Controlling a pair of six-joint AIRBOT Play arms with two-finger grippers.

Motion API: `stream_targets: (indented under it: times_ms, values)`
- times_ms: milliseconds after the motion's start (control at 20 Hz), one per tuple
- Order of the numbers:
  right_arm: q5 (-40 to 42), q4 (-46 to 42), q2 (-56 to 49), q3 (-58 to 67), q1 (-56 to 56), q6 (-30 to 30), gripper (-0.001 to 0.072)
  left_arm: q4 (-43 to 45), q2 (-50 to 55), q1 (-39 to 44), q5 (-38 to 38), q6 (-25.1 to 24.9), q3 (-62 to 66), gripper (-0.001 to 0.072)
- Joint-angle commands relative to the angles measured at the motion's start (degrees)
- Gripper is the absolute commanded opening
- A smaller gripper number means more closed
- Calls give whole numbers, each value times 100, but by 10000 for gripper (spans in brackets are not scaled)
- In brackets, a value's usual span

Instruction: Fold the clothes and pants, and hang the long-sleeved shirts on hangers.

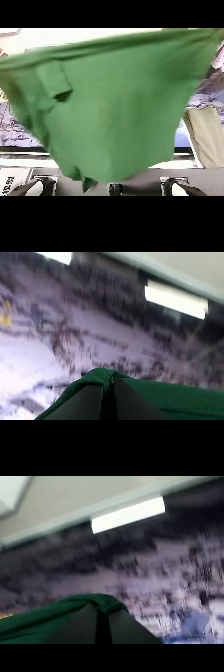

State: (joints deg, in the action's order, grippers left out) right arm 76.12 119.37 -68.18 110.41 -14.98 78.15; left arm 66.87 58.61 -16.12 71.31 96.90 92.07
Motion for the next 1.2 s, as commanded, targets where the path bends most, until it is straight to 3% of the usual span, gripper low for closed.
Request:
stream_targets:
  times_ms: [0, 300, 600, 800, 1000, 1150]
  values:
    - [376, -170, -1556, -138, -4, 28, 28, -197, 1462, 584, -485, -691, -662, 26]
    - [-785, -166, -3786, -138, 334, 140, 28, -612, 3974, 1200, -1742, -695, -337, 26]
    - [-2079, -472, -4264, -120, 535, -219, 28, -627, 4789, 1189, -1996, -699, 634, 26]
    - [-1488, -732, -4234, -109, 531, -254, 28, -632, 4699, 1029, -1453, -695, 776, 26]
    - [-188, -1069, -4238, -111, 531, -240, 28, -627, 4717, 903, 223, -693, 769, 26]
    - [634, -1193, -4293, -118, 584, 186, 29, -621, 4739, 922, 999, -691, 769, 26]
